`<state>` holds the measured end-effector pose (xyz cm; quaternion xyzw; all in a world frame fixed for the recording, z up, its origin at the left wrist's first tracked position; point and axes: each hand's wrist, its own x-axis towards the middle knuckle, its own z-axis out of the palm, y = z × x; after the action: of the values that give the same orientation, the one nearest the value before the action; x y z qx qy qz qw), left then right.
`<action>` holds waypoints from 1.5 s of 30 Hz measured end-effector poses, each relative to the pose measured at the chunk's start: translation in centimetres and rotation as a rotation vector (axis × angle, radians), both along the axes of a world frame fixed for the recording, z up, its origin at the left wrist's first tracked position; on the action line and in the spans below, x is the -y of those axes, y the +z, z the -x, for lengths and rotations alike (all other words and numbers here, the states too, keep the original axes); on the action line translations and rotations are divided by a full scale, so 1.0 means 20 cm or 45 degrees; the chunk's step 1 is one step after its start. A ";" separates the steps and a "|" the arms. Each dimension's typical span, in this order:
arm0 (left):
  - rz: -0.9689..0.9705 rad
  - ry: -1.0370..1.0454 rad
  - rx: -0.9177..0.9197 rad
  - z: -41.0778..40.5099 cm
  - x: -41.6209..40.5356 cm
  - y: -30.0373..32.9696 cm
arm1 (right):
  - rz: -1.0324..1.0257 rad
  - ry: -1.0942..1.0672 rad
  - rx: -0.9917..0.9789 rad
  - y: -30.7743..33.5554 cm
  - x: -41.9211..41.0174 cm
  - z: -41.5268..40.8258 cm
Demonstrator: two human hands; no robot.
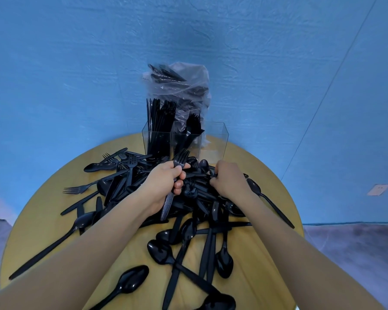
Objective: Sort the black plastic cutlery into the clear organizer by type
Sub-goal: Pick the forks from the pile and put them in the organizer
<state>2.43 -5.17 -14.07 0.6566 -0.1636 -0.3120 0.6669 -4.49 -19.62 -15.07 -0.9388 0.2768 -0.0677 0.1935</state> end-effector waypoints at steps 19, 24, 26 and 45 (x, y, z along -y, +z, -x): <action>0.149 0.026 0.135 0.11 -0.06 0.04 | -1.173 0.040 0.600 0.18 -0.30 0.12; 0.115 0.035 0.154 0.12 -0.10 0.04 | -1.146 -0.013 0.636 0.18 -0.37 0.11; 0.065 0.050 0.162 0.11 -0.11 0.03 | -1.092 -0.010 0.641 0.17 -0.39 0.10; 0.070 -0.215 0.080 0.13 -0.17 0.07 | -0.301 0.372 0.619 0.22 -0.35 0.04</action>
<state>-0.12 -1.68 -12.66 0.6314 -0.2476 -0.3417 0.6506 -5.23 -12.70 -10.65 -0.8959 0.0906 -0.2292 0.3696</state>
